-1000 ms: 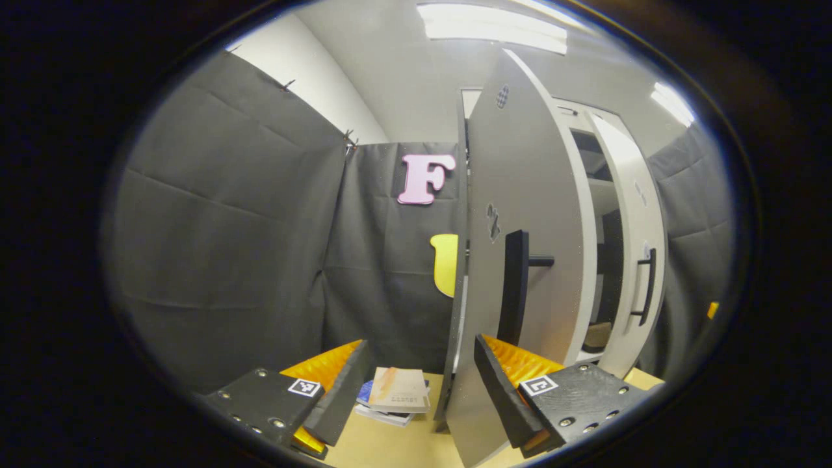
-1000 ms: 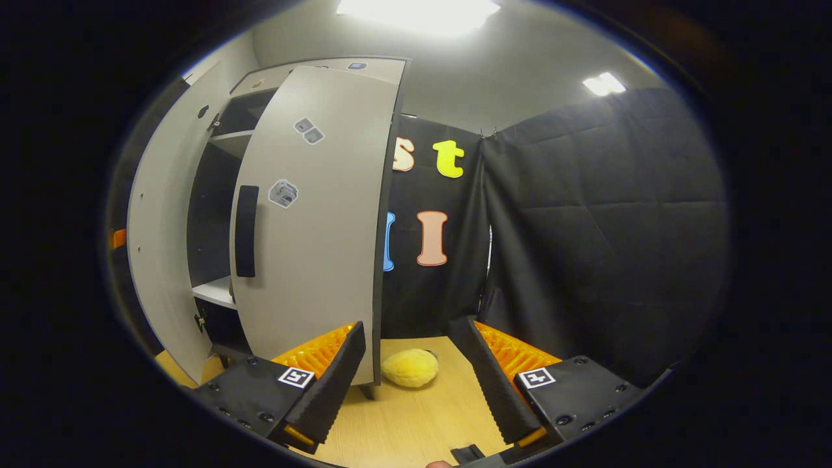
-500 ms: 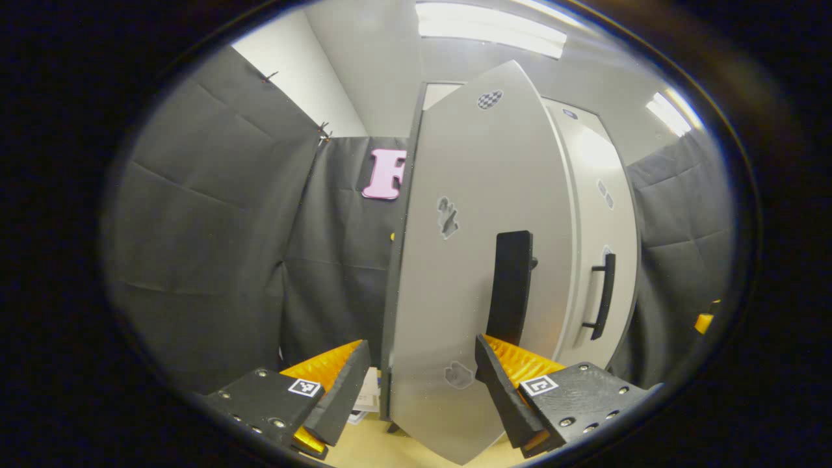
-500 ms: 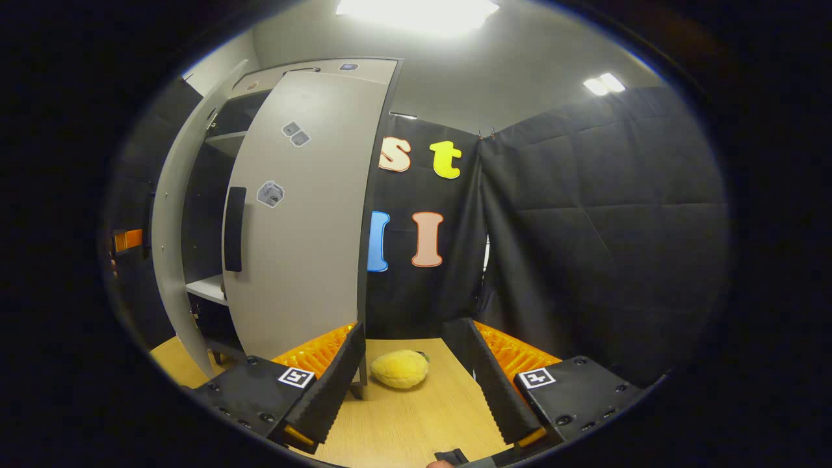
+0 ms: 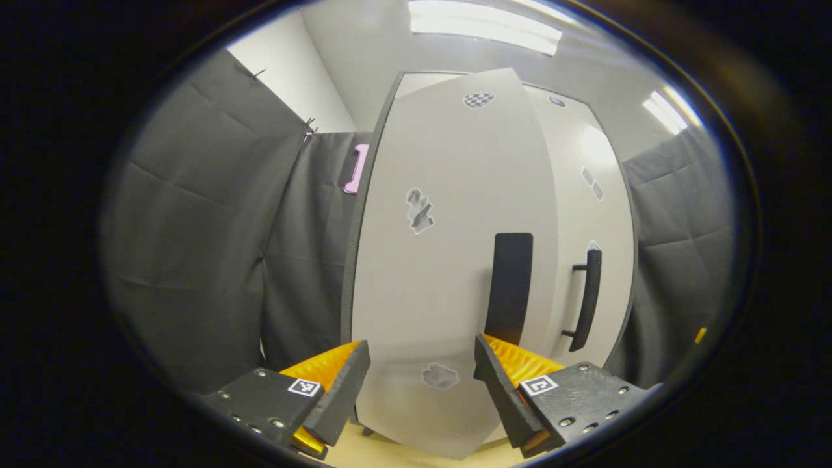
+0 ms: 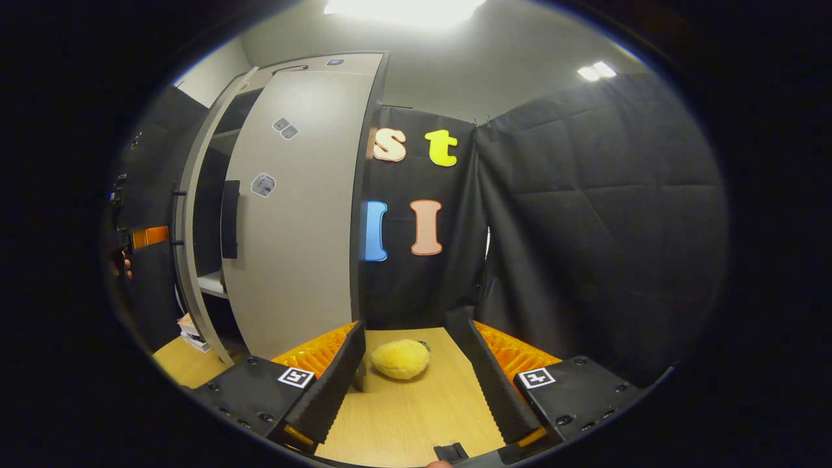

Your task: Grab one shoe with the right hand and put it into the shoe cabinet, grab the other shoe with the left hand and put it into the shoe cabinet; then close the right door with the right hand and the left door with the left hand.

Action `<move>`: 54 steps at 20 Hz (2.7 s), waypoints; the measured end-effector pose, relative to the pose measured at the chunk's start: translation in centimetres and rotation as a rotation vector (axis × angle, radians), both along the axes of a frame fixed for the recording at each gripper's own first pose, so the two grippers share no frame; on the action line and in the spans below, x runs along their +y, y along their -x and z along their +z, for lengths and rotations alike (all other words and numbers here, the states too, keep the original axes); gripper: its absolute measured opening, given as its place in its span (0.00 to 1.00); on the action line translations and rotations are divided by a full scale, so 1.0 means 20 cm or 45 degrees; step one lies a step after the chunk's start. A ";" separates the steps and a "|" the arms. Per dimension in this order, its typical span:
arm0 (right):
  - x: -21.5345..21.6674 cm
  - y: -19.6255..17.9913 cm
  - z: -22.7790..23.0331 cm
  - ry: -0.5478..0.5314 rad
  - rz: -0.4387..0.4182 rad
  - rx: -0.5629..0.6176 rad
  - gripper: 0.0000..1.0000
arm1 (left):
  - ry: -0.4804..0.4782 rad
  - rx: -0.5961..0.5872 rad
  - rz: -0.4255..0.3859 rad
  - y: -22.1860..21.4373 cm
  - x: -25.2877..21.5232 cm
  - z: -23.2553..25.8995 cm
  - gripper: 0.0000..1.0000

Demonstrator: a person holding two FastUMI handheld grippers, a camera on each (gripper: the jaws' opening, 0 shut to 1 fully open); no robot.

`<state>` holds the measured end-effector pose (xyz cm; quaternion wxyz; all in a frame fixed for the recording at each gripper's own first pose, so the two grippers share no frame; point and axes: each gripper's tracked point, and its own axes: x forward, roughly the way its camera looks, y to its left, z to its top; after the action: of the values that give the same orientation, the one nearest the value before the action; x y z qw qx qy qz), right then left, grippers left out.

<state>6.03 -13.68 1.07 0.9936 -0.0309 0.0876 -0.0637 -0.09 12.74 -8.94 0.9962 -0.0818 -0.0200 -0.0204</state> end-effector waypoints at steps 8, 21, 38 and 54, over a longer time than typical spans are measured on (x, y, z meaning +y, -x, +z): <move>0.16 -0.01 0.07 -0.069 0.223 -0.082 0.98 | -0.110 -0.005 0.090 0.10 0.10 0.00 0.94; 0.39 0.32 0.24 -0.049 0.213 -0.193 0.98 | -0.249 -0.005 -0.003 0.33 0.23 -0.01 1.00; 0.44 0.54 0.28 -0.010 0.164 -0.238 0.98 | -0.255 0.049 0.009 0.46 0.32 -0.10 0.94; 0.45 0.48 0.26 -0.012 0.179 -0.223 0.98 | -0.281 0.073 0.048 0.45 0.38 -0.11 1.00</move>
<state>-3.63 -4.72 6.34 0.9996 -0.0264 -0.0015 0.0042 -9.10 20.27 -11.23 0.9996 0.0283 0.0095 -0.0012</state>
